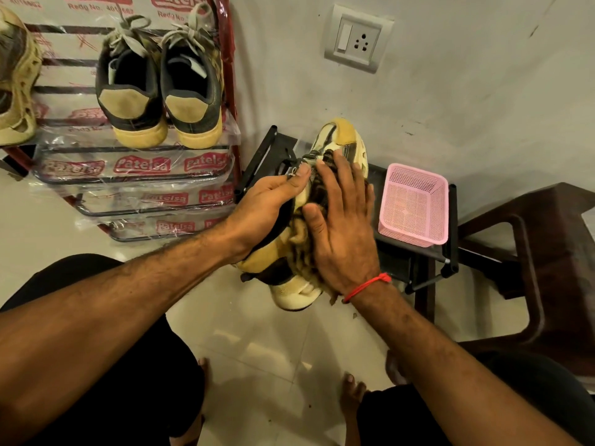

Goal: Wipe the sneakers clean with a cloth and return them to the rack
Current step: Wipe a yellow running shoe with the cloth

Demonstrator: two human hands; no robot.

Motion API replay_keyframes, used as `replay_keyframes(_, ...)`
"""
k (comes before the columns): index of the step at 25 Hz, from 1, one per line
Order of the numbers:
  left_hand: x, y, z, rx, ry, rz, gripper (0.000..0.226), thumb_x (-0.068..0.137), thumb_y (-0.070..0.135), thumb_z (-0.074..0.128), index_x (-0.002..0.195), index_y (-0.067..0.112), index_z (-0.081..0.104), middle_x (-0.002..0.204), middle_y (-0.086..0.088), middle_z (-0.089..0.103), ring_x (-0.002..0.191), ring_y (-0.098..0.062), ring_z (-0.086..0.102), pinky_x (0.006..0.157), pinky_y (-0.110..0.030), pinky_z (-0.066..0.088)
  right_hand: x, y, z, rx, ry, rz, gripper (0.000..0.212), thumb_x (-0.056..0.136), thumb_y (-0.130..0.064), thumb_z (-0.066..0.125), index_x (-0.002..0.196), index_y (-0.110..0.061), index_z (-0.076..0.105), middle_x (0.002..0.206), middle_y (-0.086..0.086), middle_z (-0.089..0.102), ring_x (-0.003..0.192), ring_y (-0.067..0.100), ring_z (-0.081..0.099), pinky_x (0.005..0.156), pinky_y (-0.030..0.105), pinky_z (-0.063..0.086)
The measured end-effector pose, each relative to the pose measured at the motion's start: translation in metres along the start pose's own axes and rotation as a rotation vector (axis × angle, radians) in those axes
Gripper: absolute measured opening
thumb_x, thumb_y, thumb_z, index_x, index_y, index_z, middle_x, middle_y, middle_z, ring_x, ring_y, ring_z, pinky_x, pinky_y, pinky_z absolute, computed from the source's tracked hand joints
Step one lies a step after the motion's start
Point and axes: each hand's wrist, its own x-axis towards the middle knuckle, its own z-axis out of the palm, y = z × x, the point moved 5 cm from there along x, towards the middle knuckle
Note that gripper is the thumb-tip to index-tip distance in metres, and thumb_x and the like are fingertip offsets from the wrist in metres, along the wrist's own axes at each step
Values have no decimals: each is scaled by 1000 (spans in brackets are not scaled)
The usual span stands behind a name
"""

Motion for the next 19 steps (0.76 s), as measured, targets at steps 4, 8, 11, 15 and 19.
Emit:
replay_keyframes(4,-9,-4,8,134,-142,-12,54,97,43,56,118,-5,70,119,-20,73,116,-36,68,110,-47,48,24,35,-20,-16,12,34,61,104,-55,19,145,-21,48,155,0,38,147,21,29,122,46,21)
replay_keyframes(8,-15,-6,23,263,-294,-47,54,95,47,61,86,-5,70,85,-16,74,80,-29,71,83,-32,58,38,66,-44,43,-112,165,50,103,-48,31,122,-15,63,124,4,60,118,20,52,107,37,37)
replay_keyframes(11,-20,-12,33,314,-399,-75,43,92,46,58,72,11,75,70,3,71,66,-11,66,71,-16,51,30,89,-51,171,-355,475,44,105,-47,39,104,-15,70,108,5,69,99,23,60,92,38,42)
replay_keyframes(15,-20,-19,36,280,-435,-93,39,92,44,52,94,16,80,100,-9,79,97,-23,75,90,-26,54,23,105,-43,191,-431,612,48,103,-56,35,109,-24,69,111,4,68,106,25,61,96,40,43)
replay_keyframes(19,-13,-17,29,314,-368,-94,47,90,53,50,97,15,76,104,-9,79,100,-24,74,96,-33,52,34,95,-41,-24,-217,391,58,101,-60,35,139,-21,53,136,9,54,126,26,48,107,43,40)
